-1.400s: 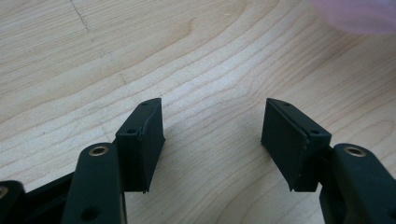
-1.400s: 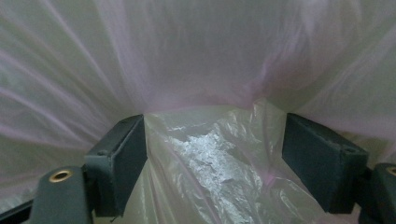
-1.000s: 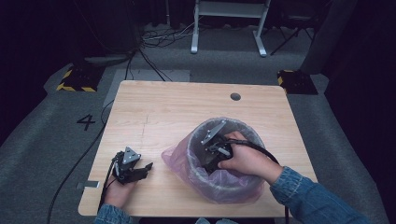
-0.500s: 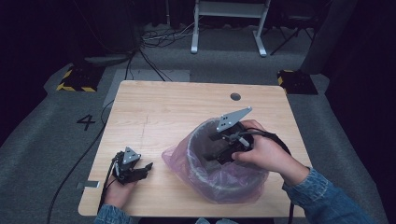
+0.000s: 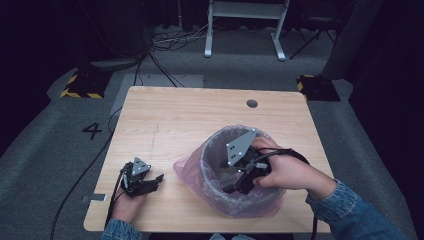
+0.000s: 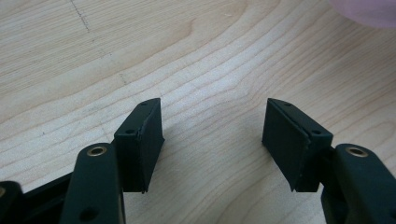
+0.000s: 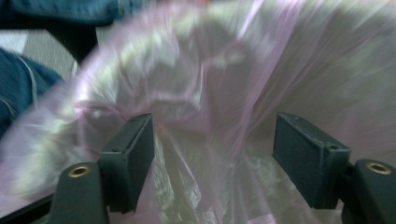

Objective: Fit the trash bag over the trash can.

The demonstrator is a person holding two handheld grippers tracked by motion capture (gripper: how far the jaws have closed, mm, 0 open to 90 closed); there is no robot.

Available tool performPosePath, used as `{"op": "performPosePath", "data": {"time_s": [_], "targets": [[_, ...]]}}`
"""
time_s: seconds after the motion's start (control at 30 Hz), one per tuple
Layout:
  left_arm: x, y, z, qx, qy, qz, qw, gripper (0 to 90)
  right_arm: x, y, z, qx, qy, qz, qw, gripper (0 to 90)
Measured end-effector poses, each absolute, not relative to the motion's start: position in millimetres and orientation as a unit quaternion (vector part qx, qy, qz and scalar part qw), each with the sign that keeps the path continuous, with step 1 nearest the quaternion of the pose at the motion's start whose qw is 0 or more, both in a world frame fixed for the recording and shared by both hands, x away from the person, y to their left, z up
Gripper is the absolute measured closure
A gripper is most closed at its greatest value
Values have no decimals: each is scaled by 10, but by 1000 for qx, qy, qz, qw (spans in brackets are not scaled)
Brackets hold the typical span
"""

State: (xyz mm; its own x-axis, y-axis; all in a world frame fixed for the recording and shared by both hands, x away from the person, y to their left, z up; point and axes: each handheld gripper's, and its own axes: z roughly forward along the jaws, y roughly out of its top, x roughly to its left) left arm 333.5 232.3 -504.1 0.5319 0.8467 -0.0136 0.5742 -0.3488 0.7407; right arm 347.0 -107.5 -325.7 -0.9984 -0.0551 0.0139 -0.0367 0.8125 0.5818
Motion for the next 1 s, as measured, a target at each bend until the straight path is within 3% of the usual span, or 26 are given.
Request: {"op": "performPosePath", "data": {"time_s": [0.33, 0.67, 0.83, 1.0], "targets": [[3333, 2323, -5039, 799, 444, 191, 356, 380, 3469, -895, -3731, 22, -974, -224, 19, 297], [3332, 2323, -5039, 799, 444, 191, 356, 380, 3507, -838, -4040, -21, -981, -191, 6, 244], [3332, 2323, -5039, 800, 444, 191, 356, 380, 3547, -861, -4002, -53, -979, -199, 3, 253], [3333, 2324, -5040, 799, 445, 191, 357, 379, 3600, -972, -3736, -79, -960, -269, -4, 259]]}}
